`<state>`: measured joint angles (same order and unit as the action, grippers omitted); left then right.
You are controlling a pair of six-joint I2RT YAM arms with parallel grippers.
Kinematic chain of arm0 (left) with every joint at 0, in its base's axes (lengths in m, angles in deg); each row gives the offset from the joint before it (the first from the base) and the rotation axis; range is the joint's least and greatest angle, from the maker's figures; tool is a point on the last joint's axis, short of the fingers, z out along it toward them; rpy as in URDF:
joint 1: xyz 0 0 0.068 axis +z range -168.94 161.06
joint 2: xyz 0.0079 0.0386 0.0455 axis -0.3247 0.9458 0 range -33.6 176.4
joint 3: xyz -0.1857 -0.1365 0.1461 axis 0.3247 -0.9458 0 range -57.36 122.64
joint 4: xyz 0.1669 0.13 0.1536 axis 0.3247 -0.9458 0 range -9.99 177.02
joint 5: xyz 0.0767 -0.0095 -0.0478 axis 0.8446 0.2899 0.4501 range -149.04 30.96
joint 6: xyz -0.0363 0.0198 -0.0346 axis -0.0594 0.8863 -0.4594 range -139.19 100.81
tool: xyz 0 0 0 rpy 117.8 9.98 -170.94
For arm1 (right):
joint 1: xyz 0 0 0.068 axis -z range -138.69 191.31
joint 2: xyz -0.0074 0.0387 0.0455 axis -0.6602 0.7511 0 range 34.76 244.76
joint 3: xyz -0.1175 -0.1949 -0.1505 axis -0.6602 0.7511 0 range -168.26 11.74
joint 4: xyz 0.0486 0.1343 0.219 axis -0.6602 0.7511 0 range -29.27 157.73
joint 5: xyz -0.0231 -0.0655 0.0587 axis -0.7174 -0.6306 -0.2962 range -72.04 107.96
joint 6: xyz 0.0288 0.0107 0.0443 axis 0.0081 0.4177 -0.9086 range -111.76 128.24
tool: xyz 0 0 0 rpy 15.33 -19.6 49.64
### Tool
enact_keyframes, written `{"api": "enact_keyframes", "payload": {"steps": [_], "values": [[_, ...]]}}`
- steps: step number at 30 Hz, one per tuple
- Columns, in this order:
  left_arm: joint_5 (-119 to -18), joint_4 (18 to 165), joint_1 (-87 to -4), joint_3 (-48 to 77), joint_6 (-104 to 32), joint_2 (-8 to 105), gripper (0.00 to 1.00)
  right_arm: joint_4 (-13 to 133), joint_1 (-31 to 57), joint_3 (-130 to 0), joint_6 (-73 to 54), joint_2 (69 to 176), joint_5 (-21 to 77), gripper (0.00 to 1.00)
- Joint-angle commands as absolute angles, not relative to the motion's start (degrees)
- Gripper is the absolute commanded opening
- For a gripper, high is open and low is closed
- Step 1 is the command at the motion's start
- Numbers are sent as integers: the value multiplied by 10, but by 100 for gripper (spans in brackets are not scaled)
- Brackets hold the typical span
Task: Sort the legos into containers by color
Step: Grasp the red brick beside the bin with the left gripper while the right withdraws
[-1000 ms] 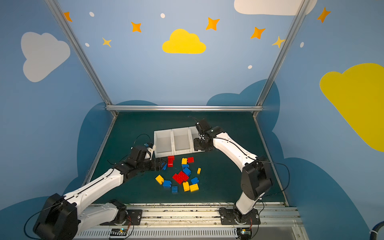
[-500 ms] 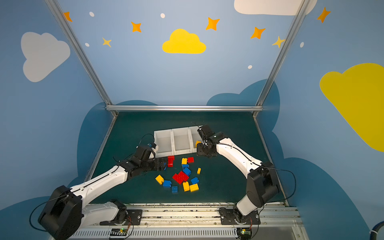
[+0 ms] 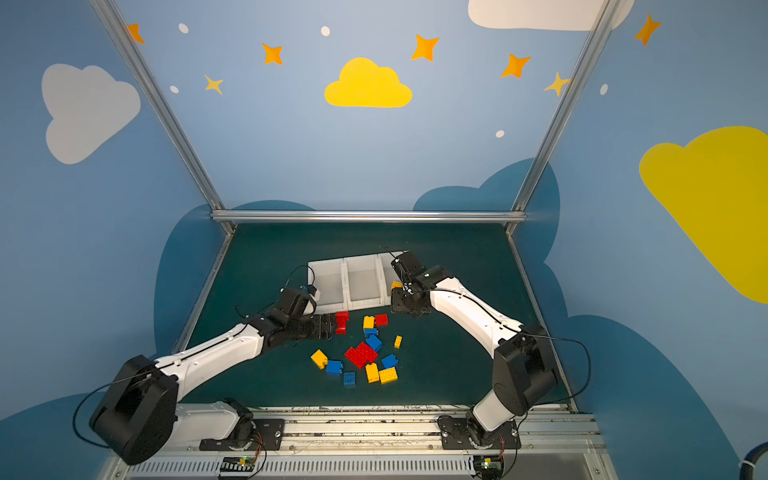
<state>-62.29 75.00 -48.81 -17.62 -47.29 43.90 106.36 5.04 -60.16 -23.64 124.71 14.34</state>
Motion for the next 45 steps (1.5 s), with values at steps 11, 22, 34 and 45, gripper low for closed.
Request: {"api": "enact_keyframes", "payload": {"steps": [11, 22, 34, 45], "values": [[-605, 703, -520, -98, -463, 527, 77, 1063, 47, -597, -242, 1241, 137, 65], [-583, 688, -530, -46, -454, 589, 69, 1058, 47, -588, -238, 1233, 138, 65], [-574, 665, -534, -4, -435, 647, 63, 1056, 51, -573, -242, 1219, 135, 65], [-547, 653, -558, 0, -440, 668, 50, 1050, 56, -553, -247, 1202, 134, 62]]}}
